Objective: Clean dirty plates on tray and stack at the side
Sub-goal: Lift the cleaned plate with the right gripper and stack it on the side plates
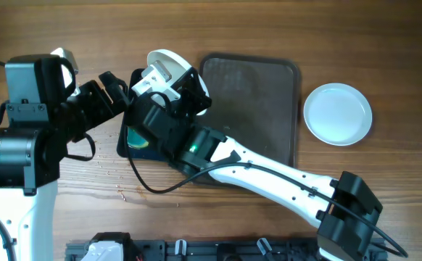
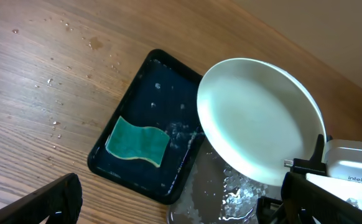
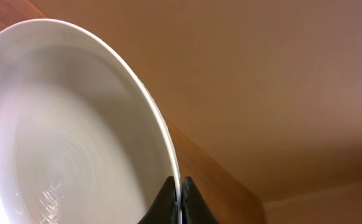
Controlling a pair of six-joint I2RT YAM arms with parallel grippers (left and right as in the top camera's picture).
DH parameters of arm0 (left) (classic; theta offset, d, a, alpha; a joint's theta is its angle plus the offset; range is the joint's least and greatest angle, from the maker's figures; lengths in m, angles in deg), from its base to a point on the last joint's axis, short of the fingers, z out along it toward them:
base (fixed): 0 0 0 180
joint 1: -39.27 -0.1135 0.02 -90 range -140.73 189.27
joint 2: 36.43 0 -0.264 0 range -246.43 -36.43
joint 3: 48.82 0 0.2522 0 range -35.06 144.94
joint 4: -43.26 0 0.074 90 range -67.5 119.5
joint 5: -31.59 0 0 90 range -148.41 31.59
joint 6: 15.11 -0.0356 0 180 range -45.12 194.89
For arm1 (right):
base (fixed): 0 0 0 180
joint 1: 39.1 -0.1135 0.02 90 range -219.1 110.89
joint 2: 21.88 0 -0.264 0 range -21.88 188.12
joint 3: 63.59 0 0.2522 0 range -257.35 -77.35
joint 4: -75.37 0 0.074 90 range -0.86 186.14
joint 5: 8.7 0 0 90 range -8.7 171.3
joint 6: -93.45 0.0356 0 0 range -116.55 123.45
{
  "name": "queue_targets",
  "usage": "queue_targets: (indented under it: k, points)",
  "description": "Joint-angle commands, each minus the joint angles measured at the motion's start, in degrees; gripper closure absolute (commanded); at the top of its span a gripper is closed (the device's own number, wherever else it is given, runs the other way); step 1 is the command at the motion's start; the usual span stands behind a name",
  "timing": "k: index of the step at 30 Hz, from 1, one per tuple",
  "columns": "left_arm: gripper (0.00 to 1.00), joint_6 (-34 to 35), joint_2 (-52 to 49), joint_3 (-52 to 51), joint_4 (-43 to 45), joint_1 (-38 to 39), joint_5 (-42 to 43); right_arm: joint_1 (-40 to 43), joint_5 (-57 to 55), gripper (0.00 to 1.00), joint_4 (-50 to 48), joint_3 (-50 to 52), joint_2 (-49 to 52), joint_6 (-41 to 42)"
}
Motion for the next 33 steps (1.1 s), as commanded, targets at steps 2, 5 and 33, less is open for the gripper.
queue_targets:
  k: [2,5,33]
  points:
    - [0.0,-1.44,0.2,-0.15,-1.16,0.33,0.94,-0.2,-1.92,0.96,-1.31,-1.42,-0.22,-0.44]
    - [0.0,-1.44,0.2,-0.15,-1.16,0.33,0.94,-0.17,-1.9,0.96,-1.29,-1.42,-0.22,2.12]
    - [0.0,-1.44,0.2,-0.15,-1.16,0.33,0.94,71.41,73.66,0.96,41.27,1.64,-12.66,39.15]
